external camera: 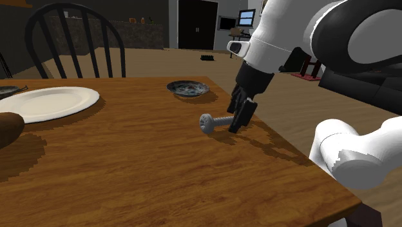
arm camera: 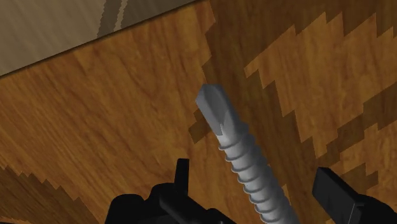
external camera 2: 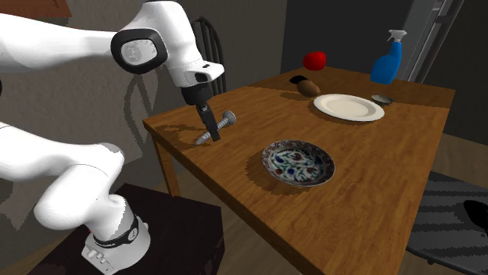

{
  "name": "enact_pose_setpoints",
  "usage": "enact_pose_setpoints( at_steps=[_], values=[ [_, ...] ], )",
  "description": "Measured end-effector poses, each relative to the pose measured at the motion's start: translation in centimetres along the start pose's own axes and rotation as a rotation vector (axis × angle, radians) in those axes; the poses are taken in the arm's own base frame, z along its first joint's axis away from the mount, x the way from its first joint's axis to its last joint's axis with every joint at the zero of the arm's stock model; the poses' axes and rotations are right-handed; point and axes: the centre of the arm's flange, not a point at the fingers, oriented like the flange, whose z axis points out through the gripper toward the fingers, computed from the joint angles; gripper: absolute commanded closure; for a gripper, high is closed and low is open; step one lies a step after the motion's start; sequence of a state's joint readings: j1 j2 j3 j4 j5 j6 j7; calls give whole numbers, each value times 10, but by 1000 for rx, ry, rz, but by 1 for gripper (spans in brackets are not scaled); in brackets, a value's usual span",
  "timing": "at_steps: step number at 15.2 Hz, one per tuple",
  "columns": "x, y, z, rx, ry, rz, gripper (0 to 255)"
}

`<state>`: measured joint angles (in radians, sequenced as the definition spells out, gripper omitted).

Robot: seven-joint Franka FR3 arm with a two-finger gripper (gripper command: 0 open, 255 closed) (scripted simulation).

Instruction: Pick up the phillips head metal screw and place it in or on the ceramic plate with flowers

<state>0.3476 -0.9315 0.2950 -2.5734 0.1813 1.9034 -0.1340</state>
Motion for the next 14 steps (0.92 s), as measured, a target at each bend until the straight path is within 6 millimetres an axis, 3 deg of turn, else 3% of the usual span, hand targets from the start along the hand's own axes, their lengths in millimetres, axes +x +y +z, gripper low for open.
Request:
enact_pose_setpoints(
  at_steps=[11, 14],
  values=[
    [1, 0, -6, 1, 12, -2, 255],
    [3, 1, -16, 0, 2, 0, 255]
  ],
)
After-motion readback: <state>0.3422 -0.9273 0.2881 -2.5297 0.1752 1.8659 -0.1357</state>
